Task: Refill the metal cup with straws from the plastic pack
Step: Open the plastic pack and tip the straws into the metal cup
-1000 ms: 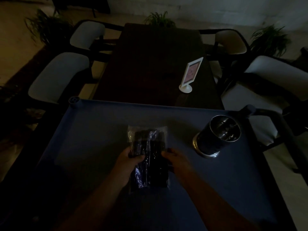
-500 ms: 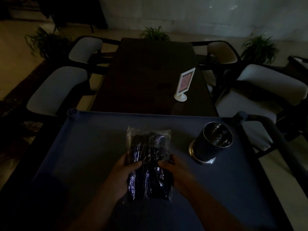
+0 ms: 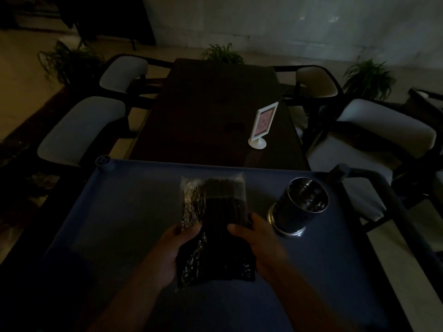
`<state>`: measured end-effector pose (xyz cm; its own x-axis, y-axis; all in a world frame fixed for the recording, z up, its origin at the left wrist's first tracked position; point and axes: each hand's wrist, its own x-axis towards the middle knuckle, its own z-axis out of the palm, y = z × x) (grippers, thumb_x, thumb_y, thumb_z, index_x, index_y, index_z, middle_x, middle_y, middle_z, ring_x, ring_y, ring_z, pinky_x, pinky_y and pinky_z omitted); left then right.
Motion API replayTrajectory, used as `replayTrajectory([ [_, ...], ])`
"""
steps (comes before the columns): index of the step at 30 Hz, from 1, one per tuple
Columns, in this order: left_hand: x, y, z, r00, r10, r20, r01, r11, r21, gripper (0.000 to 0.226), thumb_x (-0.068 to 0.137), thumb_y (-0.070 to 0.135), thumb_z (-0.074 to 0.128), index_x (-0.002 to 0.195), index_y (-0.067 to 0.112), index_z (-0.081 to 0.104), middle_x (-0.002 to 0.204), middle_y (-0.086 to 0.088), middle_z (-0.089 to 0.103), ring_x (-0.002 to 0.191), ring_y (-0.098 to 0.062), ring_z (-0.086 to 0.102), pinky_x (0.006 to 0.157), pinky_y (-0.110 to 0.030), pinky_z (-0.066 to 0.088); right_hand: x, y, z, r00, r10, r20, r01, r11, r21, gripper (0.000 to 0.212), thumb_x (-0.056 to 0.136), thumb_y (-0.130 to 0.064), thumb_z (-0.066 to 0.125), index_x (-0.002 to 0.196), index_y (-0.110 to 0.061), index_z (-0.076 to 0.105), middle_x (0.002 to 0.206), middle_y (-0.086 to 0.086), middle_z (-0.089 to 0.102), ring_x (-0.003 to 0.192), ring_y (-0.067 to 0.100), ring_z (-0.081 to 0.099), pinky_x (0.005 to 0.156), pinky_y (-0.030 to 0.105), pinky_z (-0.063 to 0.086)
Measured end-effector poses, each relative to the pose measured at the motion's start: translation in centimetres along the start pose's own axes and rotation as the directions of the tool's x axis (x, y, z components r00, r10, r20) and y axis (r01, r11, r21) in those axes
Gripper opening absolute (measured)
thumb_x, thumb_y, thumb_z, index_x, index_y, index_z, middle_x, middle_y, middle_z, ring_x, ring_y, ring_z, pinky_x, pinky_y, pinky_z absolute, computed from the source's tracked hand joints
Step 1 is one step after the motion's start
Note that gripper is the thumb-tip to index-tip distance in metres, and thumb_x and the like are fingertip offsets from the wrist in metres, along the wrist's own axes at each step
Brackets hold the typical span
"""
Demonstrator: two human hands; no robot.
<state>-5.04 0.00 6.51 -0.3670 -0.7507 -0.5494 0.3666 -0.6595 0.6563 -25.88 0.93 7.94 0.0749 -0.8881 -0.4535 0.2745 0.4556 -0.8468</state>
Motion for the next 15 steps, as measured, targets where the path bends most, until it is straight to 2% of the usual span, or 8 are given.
replayTrajectory([
  [2,-0.2,0.1,0.5,1.000,-0.007,0.017,0.007,1.000,-0.025,0.073,0.045,0.027,0.096,0.109,0.010,0.068,0.110,-0.018,0.073,0.099,-0.034,0.071,0.065,-0.040,0.060,-0.4,-0.5,0.1,1.000,-0.019,0.014,0.019,1.000,-0.001,0.050,0.075,-0.009,0.076,0.122,-0.012,0.061,0.116,0.014,0.071,0.106,0.033,0.069,0.096,0.056,0.051],
  [4,-0.6,0.4,0.9,1.000,0.009,0.024,-0.008,0.999,-0.038,0.078,0.041,0.025,0.097,0.111,0.011,0.066,0.109,-0.017,0.074,0.097,-0.033,0.072,0.065,-0.039,0.060,-1.0,-0.9,0.0,0.999,-0.030,0.019,0.030,1.000,0.001,0.049,0.074,-0.010,0.076,0.121,-0.012,0.061,0.116,0.014,0.071,0.106,0.033,0.069,0.095,0.056,0.051],
  [7,-1.3,0.9,1.6,0.997,0.040,0.071,-0.038,0.999,-0.025,0.065,0.047,0.021,0.096,0.107,0.016,0.072,0.109,-0.014,0.074,0.099,-0.032,0.071,0.067,-0.040,0.060,-1.9,-1.6,-0.1,0.998,-0.062,0.032,0.062,0.998,0.002,0.049,0.072,-0.011,0.076,0.119,-0.013,0.063,0.114,0.015,0.072,0.104,0.034,0.069,0.091,0.052,0.054],
  [10,-2.3,1.6,2.2,0.994,0.094,0.060,-0.098,0.993,0.063,0.052,0.058,0.017,0.088,0.108,0.019,0.071,0.108,-0.010,0.075,0.098,-0.028,0.072,0.068,-0.040,0.060,-3.0,-2.2,0.0,0.994,-0.100,0.038,0.098,0.994,0.037,0.050,0.066,-0.011,0.077,0.114,-0.016,0.065,0.110,0.015,0.073,0.100,0.033,0.071,0.081,0.043,0.059],
  [13,-3.2,2.0,2.7,0.988,0.144,0.061,-0.151,0.979,0.134,0.035,0.063,0.016,0.085,0.096,0.024,0.076,0.105,-0.007,0.076,0.094,-0.023,0.074,0.066,-0.037,0.060,-4.0,-2.7,0.2,0.993,-0.107,0.057,0.104,0.993,0.049,0.048,0.064,-0.011,0.075,0.110,-0.020,0.066,0.106,0.011,0.075,0.095,0.029,0.073,0.071,0.034,0.060],
  [15,-3.6,2.2,3.0,0.984,0.173,0.048,-0.179,0.965,0.194,0.046,0.059,0.023,0.089,0.102,0.023,0.073,0.108,-0.007,0.075,0.098,-0.024,0.073,0.072,-0.041,0.059,-4.5,-3.0,0.3,0.991,-0.110,0.070,0.107,0.993,0.039,0.051,0.065,-0.011,0.074,0.115,-0.017,0.062,0.104,0.010,0.076,0.090,0.026,0.074,0.067,0.030,0.060],
])
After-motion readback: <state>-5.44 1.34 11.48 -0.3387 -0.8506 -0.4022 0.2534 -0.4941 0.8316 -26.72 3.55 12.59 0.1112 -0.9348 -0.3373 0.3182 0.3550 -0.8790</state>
